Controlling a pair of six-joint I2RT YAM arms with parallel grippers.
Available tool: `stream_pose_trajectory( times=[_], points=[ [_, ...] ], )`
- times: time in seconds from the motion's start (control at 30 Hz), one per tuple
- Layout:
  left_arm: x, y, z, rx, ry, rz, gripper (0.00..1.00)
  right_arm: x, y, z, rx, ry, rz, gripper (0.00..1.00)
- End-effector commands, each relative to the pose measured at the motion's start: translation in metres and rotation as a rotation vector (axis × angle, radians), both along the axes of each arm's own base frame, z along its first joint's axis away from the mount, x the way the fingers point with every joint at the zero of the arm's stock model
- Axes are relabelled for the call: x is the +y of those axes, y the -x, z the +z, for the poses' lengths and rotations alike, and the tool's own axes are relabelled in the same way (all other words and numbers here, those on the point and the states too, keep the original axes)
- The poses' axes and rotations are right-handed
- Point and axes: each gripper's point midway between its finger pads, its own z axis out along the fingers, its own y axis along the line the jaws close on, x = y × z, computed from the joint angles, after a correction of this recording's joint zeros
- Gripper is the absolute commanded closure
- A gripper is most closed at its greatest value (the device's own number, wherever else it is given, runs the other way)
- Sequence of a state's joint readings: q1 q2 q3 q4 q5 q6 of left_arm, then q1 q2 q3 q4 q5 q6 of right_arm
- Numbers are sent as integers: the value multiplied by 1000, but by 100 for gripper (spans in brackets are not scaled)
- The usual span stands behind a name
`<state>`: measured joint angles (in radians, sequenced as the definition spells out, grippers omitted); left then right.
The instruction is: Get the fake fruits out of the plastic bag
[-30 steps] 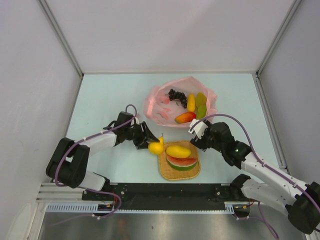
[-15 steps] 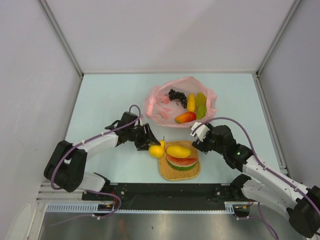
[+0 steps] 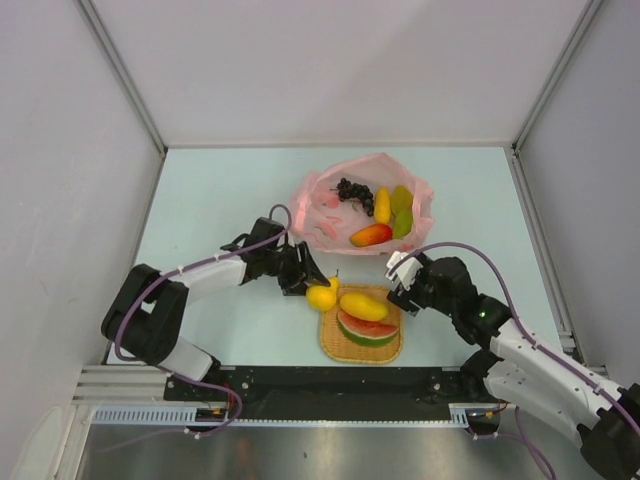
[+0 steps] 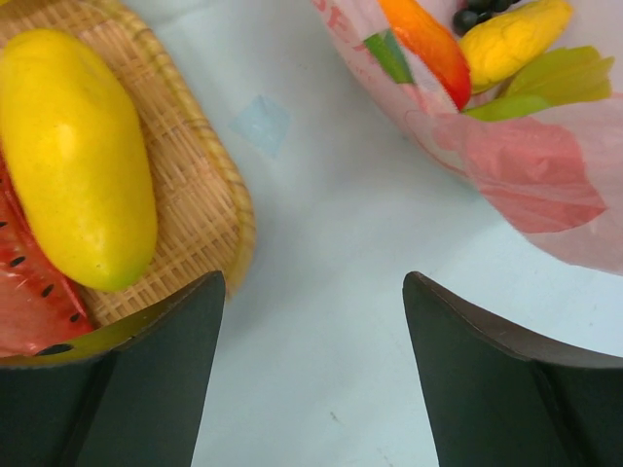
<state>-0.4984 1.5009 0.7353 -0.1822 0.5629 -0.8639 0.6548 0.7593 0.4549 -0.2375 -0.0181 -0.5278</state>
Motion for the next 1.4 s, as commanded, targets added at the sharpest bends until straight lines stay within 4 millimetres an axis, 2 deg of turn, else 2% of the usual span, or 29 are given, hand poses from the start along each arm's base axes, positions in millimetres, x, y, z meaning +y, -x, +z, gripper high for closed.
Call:
stream_pose_trajectory(
  times=[0.0, 0.1, 0.13, 0.17, 0.3, 0.47, 0.57, 0.63, 0.67, 0.7, 0.77, 0.8, 1.0, 1.23, 1.33, 1.37],
  points=[
    [-11, -14, 12, -62, 4, -33, 46, 18, 13, 10, 60, -31, 86, 20],
    [-13, -16, 18, -64, -6, -55, 52, 31, 31, 2, 154, -11, 188, 22],
    [-13, -15, 20, -64, -7, -59, 71, 35, 37, 5, 174, -10, 222, 22],
    [-13, -15, 21, -71, -3, -64, 81, 38, 42, 2, 196, -7, 251, 21],
    [-14, -15, 24, -82, 12, -65, 100, 51, 79, -12, 298, 40, 416, 23],
    [-16, -9, 25, -79, 39, -70, 100, 59, 110, -13, 285, 92, 582, 24],
    [-24, -2, 26, -73, 68, -105, 100, 62, 127, -16, 295, 119, 659, 24],
    [-29, 2, 24, -62, 67, -125, 93, 64, 132, -19, 285, 130, 680, 24],
    [-30, 3, 23, -55, 69, -131, 84, 64, 129, -22, 268, 144, 666, 24],
    [-33, 5, 23, -48, 79, -140, 63, 65, 127, -26, 253, 151, 665, 24],
    [-35, 9, 18, -30, 81, -144, 48, 66, 126, -31, 226, 177, 665, 24],
    [-35, 10, 17, -26, 77, -142, 38, 69, 125, -31, 207, 174, 670, 24],
    [-28, 7, 16, -52, 47, -112, 24, 76, 120, -39, 152, 190, 666, 29],
    [-23, 5, 19, -67, 59, -87, 15, 84, 120, -55, 48, 244, 716, 33],
    [-22, 4, 21, -71, 74, -81, 13, 80, 121, -67, 11, 295, 746, 42],
    [-21, 3, 22, -77, 73, -78, 13, 77, 123, -73, -2, 317, 769, 48]
  ],
)
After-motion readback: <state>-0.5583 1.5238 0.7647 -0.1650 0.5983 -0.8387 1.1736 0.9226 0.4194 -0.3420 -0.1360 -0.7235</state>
